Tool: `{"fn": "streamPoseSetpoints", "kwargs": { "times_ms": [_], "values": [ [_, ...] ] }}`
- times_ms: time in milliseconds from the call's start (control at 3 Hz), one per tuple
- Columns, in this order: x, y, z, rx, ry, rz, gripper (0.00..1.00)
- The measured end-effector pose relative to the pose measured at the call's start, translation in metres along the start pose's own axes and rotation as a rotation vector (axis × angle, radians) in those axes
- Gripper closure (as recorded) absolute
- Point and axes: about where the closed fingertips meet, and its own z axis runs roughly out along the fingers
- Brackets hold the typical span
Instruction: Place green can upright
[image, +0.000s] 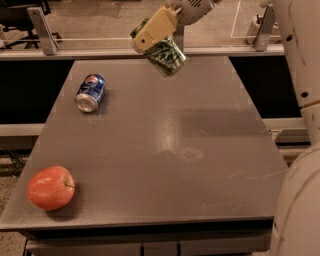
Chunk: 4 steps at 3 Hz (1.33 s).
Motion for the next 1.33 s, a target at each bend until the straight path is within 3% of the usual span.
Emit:
{"fn": "streamPoseSetpoints", "kwargs": {
  "times_ms": [333,667,1000,1333],
  "values": [
    [0.008,-0.003,0.0,0.022,-0.008,0.011,1.0],
    [0.017,0.003,-0.013,0.038,-0.068,-0.053,1.0],
    [0.027,0.011,-0.027,0.031,-0.193,-0.18,1.0],
    [0.031,0.017,-0.031,-0.01,-0.283,-0.319,1.0]
  ]
}}
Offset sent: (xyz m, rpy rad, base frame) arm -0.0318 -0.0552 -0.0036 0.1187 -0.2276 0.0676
